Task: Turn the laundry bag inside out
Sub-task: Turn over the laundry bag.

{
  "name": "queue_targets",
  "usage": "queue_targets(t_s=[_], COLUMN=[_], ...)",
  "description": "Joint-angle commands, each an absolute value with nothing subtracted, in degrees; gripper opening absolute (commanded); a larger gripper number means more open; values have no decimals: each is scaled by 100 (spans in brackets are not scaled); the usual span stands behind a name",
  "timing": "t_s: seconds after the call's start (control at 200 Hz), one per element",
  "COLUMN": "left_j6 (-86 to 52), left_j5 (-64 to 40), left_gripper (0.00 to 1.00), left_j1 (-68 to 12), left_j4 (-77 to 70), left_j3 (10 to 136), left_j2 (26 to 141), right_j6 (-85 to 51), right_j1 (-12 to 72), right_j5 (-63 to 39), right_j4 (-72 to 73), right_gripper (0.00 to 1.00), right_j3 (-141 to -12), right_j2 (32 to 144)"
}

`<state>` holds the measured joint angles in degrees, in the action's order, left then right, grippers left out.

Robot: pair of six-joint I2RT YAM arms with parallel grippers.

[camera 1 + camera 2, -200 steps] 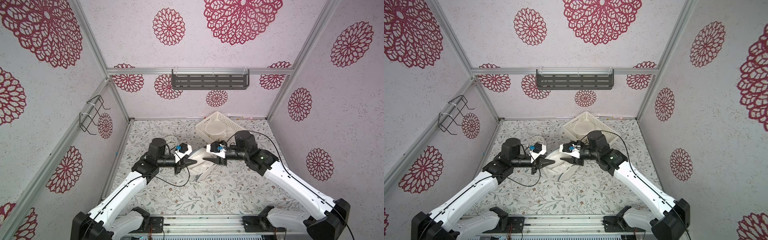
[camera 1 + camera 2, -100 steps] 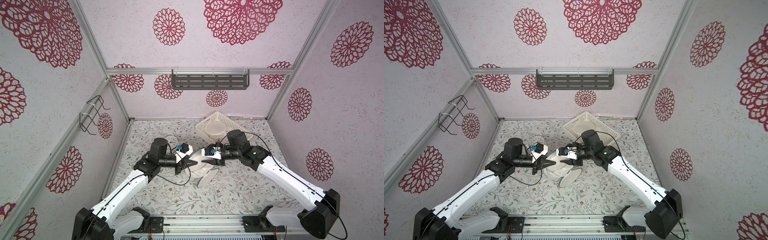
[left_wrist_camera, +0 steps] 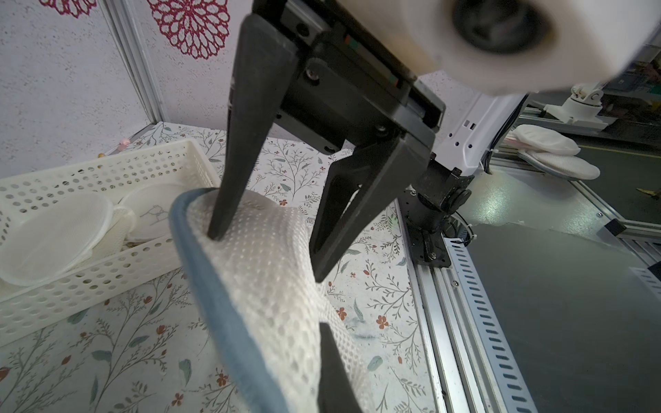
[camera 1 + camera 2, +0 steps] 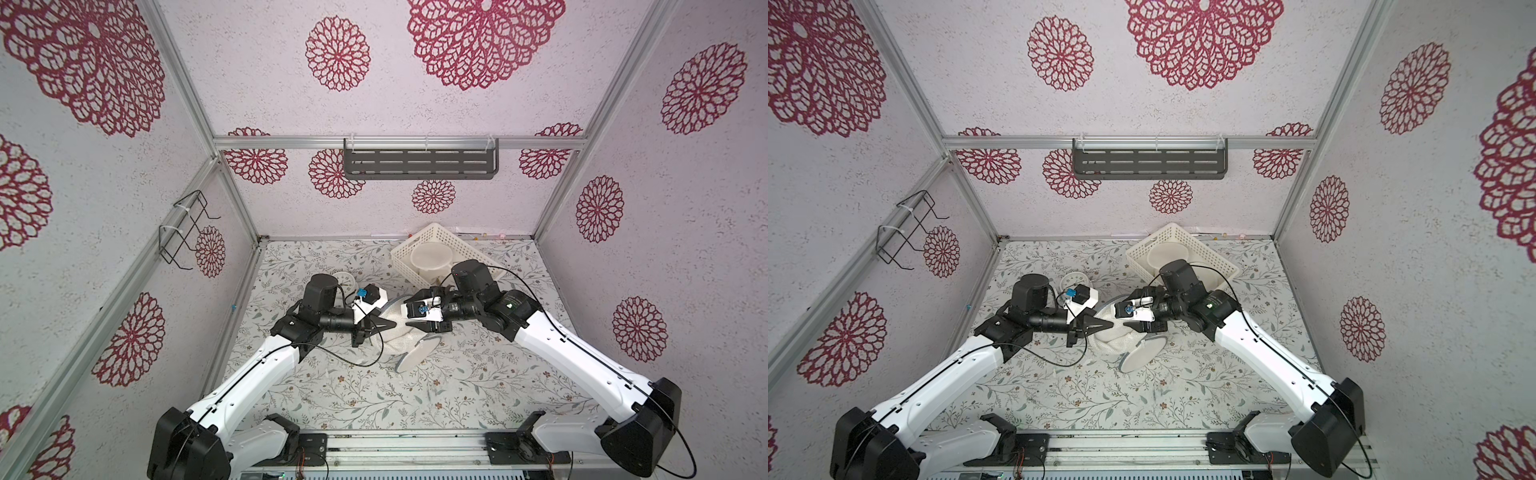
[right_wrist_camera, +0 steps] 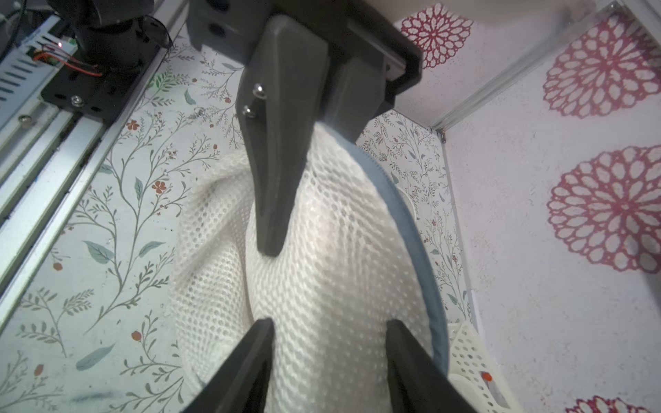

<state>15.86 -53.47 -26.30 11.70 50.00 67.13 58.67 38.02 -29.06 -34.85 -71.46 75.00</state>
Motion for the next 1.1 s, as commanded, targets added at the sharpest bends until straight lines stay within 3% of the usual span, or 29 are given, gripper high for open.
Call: queue_targets(t_s=[0.0,0.09,0.205,0.425,0.54,0.6,0.815,1.096], left_j6=[1695,1741,1801,1894,1888,1836,1404,654], left_j5=[-5312,-5104,-5028,-4823,-4591,-4469,-3928,-3162], left_gripper=[3,10,11,18,31,45,71,73], left_j1=[-2622,-2621,-2620,-2623,-2567,-2519,-2423,-2594], left_j4=[1020,1014,1016,1015,1019,1019,1027,1107], left_j3=[5208,5186,5220,5222,5152,5116,4813,4204], left_j2=[6704,6664,6645,6500,6257,6101,5383,4474], right_j6=[6021,6007,5929,5679,5452,5285,4607,3978], right_j1=[3894,3894,3894,3861,3793,3755,3674,3640], right_j5=[-2957,-2984,-3088,-3220,-3386,-3460,-3542,-3360], right_j4=[-3714,-3774,-3780,-3645,-3565,-3477,-2962,-2730], right_gripper=[47,38,27,16,6,0,0,0], right_j3=[-7113,-7059,-6983,-6926,-6859,-6785,-6387,-6379], right_j2=[7482,7437,7418,7395,7332,7281,6989,6913])
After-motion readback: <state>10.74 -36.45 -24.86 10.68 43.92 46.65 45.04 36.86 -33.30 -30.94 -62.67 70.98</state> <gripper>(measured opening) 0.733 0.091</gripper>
